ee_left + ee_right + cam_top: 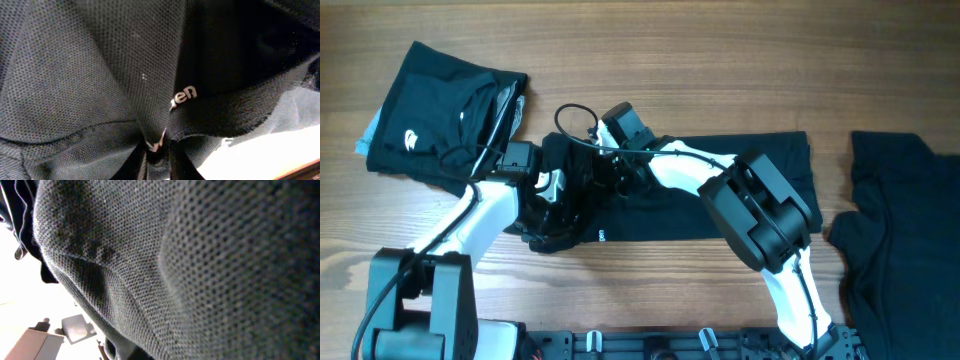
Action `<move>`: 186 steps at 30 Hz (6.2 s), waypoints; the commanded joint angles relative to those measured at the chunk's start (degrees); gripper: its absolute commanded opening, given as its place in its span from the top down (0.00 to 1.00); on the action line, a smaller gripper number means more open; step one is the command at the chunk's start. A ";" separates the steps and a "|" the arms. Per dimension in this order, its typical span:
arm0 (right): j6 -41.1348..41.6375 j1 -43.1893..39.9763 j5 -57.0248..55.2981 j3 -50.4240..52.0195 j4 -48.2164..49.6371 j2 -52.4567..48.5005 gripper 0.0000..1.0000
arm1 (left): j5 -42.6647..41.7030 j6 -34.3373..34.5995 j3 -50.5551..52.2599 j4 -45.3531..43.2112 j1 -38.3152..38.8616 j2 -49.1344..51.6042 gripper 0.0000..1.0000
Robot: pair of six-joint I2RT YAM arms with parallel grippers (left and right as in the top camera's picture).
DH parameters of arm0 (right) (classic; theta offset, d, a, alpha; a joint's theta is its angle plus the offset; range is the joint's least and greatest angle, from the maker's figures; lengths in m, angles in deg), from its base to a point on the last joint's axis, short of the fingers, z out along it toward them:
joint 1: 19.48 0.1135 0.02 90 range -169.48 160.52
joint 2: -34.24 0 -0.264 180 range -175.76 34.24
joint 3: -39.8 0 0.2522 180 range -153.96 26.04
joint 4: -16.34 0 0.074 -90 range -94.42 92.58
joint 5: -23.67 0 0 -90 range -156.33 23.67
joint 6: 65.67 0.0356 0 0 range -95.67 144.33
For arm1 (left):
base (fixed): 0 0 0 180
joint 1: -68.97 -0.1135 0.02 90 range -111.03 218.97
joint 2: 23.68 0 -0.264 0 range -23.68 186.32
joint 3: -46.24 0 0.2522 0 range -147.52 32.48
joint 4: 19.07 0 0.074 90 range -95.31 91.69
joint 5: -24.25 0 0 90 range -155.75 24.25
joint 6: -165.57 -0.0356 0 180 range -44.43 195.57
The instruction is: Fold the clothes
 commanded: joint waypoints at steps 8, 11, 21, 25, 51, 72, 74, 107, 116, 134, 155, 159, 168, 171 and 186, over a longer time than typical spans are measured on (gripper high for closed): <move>0.20 0.11 -5.79 1.75 -1.42 -4.17 0.96 | 3.54 0.79 -0.59 1.09 -1.01 -2.19 0.91; 0.20 0.11 -5.81 1.75 -1.40 -4.17 0.96 | 3.54 0.72 -3.28 2.93 -3.43 -4.70 0.87; 0.22 0.11 -5.81 1.75 -1.40 -4.17 0.96 | 5.66 0.81 -3.23 -0.70 -4.24 -4.24 0.78; 0.20 0.11 -5.81 1.75 -1.38 -4.17 0.96 | 4.55 0.81 -3.23 -1.36 -4.24 -1.92 0.81; 0.24 0.11 -5.79 1.75 -1.33 -4.17 0.96 | 1.64 0.81 -0.09 -4.04 -2.60 -1.14 0.96; 0.22 0.11 -5.81 1.75 -1.33 -4.17 0.96 | -0.39 7.43 4.72 -1.44 0.98 -3.78 0.96; 0.22 0.11 -5.81 1.75 -1.33 -4.17 0.96 | -0.37 8.02 3.91 0.48 0.98 -5.22 0.96; 0.22 0.11 -5.81 1.75 -1.36 -4.17 0.96 | 7.17 11.13 -0.33 -5.70 1.05 2.12 0.96; 0.22 0.11 -5.84 1.75 -1.33 -4.17 0.96 | 7.06 10.95 -0.33 -0.37 1.05 2.12 0.96; 0.20 0.11 -5.79 1.75 -1.31 -4.17 0.96 | 0.28 10.95 -0.33 4.92 1.03 2.01 0.96; 0.22 0.11 -5.79 1.75 -1.33 -4.17 0.96 | 3.74 12.68 5.62 -10.45 -1.86 0.57 0.88; 0.22 0.11 -5.81 1.75 -1.33 -4.17 0.96 | -1.38 12.68 6.12 -10.08 -1.86 0.90 0.96; 0.20 0.11 -5.81 1.75 -1.33 -4.17 0.96 | -5.79 12.66 6.10 -3.34 -1.88 0.33 0.96; 0.20 0.11 -5.84 1.75 -1.31 -4.17 0.96 | -6.62 12.61 6.10 -2.78 -1.88 -1.44 0.96; -7.19 -1.68 -2.80 1.75 -1.51 -0.31 0.93 | 2.47 10.93 4.74 -4.90 -8.20 -14.32 0.84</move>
